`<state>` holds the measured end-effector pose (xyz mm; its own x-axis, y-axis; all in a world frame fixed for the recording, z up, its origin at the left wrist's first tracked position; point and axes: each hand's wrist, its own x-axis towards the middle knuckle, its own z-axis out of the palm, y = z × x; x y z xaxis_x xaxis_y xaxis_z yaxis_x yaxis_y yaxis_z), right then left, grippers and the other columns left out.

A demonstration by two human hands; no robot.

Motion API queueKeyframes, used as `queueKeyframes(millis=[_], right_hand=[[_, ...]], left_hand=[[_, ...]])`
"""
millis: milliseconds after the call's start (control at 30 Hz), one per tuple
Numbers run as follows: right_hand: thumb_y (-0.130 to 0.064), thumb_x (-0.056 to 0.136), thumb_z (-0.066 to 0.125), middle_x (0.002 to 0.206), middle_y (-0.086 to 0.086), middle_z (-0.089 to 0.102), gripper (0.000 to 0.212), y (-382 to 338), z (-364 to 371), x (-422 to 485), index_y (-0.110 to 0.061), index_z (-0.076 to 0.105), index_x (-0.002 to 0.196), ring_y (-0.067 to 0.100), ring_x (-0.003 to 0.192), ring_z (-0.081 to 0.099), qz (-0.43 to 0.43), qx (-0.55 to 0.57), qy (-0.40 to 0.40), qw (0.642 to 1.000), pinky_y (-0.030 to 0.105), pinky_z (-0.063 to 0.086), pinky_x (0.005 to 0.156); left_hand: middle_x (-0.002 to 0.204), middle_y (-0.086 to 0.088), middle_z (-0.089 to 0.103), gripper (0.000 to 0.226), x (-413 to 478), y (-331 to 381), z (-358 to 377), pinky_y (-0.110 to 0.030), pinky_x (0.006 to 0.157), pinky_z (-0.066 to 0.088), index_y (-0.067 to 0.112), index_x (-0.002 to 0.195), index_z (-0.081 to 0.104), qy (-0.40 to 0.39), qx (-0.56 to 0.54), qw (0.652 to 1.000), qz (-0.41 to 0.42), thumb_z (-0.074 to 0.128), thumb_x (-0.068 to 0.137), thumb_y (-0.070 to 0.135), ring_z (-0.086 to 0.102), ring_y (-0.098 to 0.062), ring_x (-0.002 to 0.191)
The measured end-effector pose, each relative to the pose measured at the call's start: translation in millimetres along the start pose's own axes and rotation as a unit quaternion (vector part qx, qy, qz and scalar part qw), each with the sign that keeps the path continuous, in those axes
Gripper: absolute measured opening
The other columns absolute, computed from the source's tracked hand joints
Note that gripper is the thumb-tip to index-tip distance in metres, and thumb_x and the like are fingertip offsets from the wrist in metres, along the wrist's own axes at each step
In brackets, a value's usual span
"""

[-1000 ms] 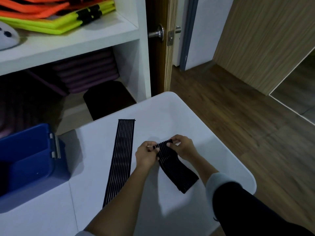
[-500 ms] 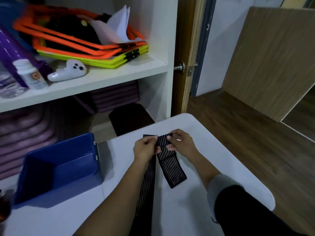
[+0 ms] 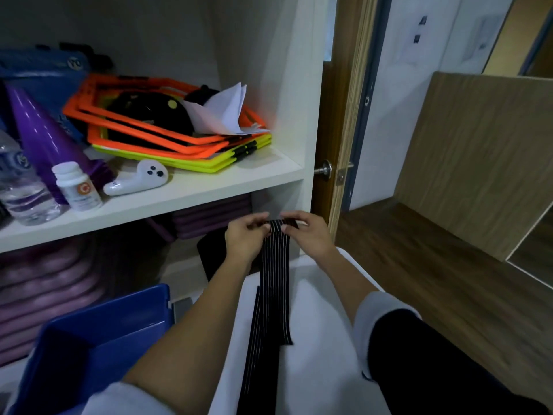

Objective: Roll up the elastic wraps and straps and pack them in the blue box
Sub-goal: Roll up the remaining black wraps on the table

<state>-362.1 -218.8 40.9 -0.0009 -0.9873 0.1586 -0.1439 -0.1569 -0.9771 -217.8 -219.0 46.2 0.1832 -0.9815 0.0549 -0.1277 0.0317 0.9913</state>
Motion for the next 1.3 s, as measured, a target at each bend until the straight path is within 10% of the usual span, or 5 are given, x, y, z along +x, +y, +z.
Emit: queueKeyframes(millis=[300,433,800,933,1300], right_hand=[[0.003,0.081,0.066,0.142,0.008,0.043,0.045,-59,6,-4,-0.011,0.060,0.124,0.022,0.126,0.049,-0.099,0.044,0.012,0.994,0.021,0.045,0.100],[0.004,0.080,0.067,0.140,0.013,0.045,0.048,-23,21,-46,-0.013,0.059,0.124,0.026,0.127,0.049,-0.070,0.042,0.002,0.997,0.031,0.044,0.104],[0.012,0.076,0.064,0.098,0.017,0.067,0.047,137,88,-246,-0.009,0.059,0.118,-0.002,0.061,0.064,0.267,-0.024,0.001,0.963,0.007,0.046,0.055],[-0.006,0.070,0.074,0.105,-0.005,0.065,0.050,159,105,-286,-0.038,0.060,0.106,0.009,0.076,0.067,0.316,-0.108,0.003,0.943,0.015,0.051,0.072],[-0.004,0.071,0.070,0.130,0.006,0.054,0.067,156,119,-322,-0.019,0.048,0.133,0.019,0.120,0.052,0.338,-0.240,-0.012,0.910,0.026,0.044,0.098]], left_hand=[[0.113,0.002,0.065,0.038,-4,44,-24,-0.041,0.090,0.054,0.036,0.097,0.069,0.035,0.018,0.987,0.157,0.069,0.076,0.004,0.066,-0.017,0.094],[0.117,0.001,0.060,0.038,-46,11,-40,-0.008,0.087,0.045,0.019,0.108,0.069,0.023,0.058,0.985,0.158,0.067,0.078,-0.003,0.059,-0.009,0.100],[0.098,-0.002,0.069,0.045,-196,-182,-98,-0.019,0.081,0.051,0.035,0.089,0.063,-0.100,0.195,0.967,-0.130,0.067,0.072,-0.007,0.064,-0.012,0.076],[0.102,-0.003,0.067,0.040,-227,-211,-111,-0.008,0.076,0.041,0.015,0.109,0.065,-0.129,0.209,0.952,-0.184,0.067,0.075,-0.006,0.058,-0.012,0.087],[0.112,-0.008,0.065,0.040,-265,-233,-124,0.000,0.072,0.035,0.011,0.113,0.065,-0.172,0.231,0.938,-0.191,0.070,0.076,-0.002,0.056,-0.009,0.089]])
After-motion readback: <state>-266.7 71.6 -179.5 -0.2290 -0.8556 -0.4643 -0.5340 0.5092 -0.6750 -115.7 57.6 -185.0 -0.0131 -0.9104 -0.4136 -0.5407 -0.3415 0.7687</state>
